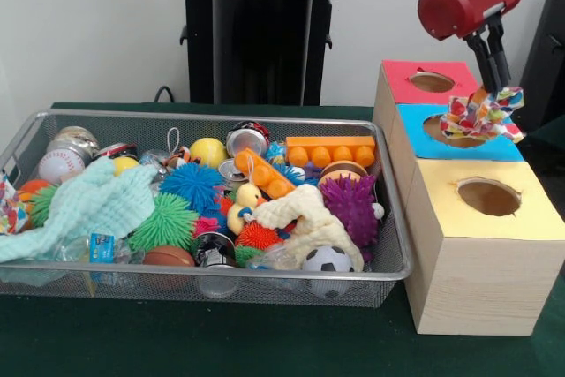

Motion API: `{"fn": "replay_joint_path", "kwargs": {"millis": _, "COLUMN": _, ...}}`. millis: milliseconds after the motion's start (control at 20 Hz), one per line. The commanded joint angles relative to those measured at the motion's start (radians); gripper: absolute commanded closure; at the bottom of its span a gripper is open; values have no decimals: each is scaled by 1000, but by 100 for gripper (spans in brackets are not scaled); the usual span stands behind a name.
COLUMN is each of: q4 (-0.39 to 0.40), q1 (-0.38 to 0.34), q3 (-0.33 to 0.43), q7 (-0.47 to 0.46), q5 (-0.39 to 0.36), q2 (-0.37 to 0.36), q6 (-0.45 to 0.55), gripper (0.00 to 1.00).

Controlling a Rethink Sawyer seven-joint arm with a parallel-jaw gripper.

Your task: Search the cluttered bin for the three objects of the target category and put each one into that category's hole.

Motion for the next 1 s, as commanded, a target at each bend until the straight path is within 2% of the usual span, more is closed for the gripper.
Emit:
{"fn": "replay_joint_path", "kwargs": {"millis": 50, "q4": 1, "q1": -14, "q3": -69, "q7": 60, "q5": -55, "q2": 23, "q6": 22, "gripper": 100}}
{"fn": "replay_joint_path", "kwargs": {"millis": 600, "q4": 47, "q1": -58, "q3": -9, "q7": 109, "q5": -75, "q2": 42, "q6": -142, "gripper": 100}}
{"fn": "replay_joint_path", "kwargs": {"millis": 1000, "q4": 45, "q1": -50, "q3": -22, "q7": 105, "q5": -77, "q2": 54, "q6": -160, "gripper": 100}}
